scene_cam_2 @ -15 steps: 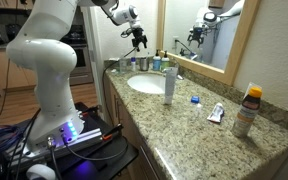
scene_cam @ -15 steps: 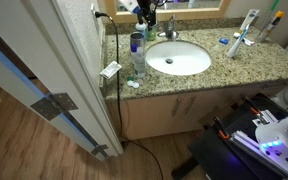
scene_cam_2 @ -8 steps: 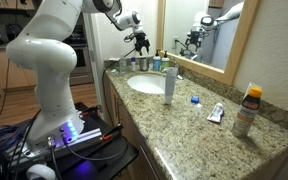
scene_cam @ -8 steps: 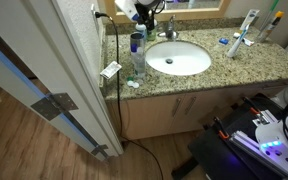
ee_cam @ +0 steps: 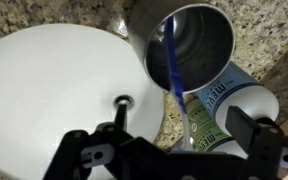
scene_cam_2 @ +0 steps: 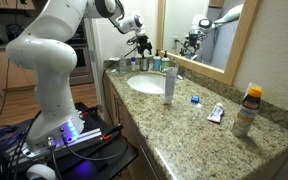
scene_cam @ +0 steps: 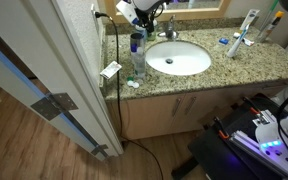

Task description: Remove the toothbrush from the silver cup on the left side of the sink, place the toothbrush on the right side of the sink

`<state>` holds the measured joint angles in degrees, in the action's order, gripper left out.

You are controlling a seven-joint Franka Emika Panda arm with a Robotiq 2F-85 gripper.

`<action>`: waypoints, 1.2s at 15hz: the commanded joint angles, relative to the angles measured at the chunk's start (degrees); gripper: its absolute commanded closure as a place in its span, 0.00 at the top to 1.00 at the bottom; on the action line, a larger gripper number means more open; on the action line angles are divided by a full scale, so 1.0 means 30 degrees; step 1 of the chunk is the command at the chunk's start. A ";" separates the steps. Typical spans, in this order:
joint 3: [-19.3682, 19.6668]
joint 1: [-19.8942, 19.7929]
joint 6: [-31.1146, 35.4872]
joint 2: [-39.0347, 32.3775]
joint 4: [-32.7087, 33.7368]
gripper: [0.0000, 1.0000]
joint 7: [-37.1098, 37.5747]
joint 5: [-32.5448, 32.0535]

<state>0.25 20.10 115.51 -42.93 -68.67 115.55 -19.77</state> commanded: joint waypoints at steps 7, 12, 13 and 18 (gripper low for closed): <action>0.0310 0.0304 -0.1171 -0.0968 0.1635 0.38 -0.0370 0.0478; 0.0389 0.0327 -0.1200 -0.0947 0.1700 0.03 -0.0324 0.0391; 0.0402 0.0331 -0.1196 -0.0941 0.1692 0.00 -0.0295 0.0390; 0.0509 0.0432 -0.1194 -0.0600 0.1966 0.02 -0.0025 0.0367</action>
<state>0.72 20.50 113.52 -44.48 -65.27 115.53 -19.69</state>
